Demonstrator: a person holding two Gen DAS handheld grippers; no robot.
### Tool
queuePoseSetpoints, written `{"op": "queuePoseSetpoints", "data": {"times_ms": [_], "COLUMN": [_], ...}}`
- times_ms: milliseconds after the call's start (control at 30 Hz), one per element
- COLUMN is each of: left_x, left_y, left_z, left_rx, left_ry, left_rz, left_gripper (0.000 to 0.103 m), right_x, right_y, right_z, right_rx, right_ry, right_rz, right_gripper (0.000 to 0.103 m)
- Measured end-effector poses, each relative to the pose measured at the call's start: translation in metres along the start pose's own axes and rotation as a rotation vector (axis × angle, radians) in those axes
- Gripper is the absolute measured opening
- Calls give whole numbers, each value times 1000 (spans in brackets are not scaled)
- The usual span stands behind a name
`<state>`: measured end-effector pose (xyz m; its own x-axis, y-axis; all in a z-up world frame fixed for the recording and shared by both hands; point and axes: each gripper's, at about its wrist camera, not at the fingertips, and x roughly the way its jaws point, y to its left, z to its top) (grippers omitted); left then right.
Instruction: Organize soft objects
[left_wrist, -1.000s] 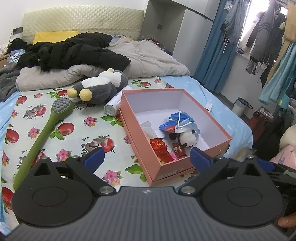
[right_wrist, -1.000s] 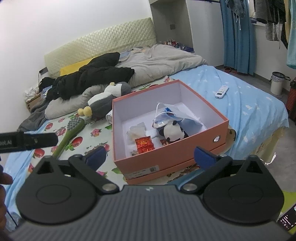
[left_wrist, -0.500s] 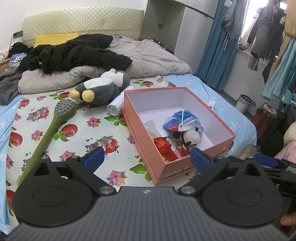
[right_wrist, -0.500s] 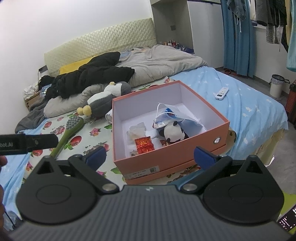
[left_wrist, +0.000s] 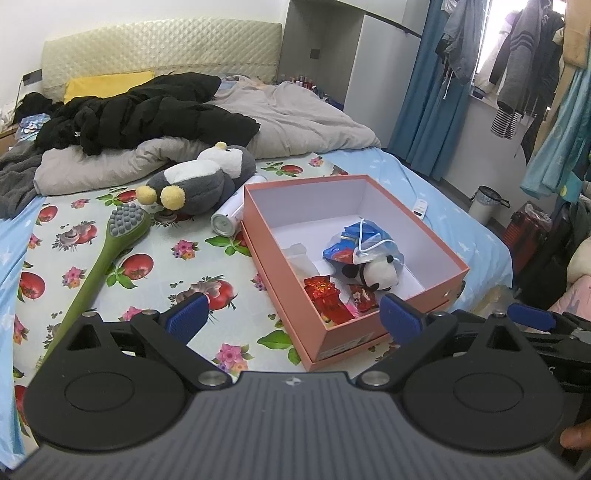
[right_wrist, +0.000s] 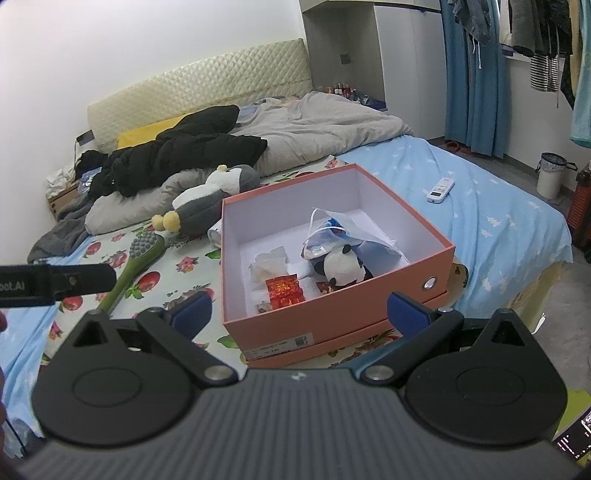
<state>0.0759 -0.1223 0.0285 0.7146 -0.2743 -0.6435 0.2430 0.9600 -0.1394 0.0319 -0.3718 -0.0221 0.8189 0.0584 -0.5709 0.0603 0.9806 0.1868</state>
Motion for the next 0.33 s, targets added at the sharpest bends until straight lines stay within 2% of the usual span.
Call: {"op": "queuePoseSetpoints", "data": {"times_ms": [333], "left_x": [-1], "left_y": [0], "left_z": [0], "left_rx": [2], "left_ry": [-2], "left_rz": [1], "left_gripper": [101], "right_x": [-3], "right_y": [2], "right_z": [-1], "right_rx": [-8], "right_ry": [-4], "right_rz": [13], "right_gripper": [103]}}
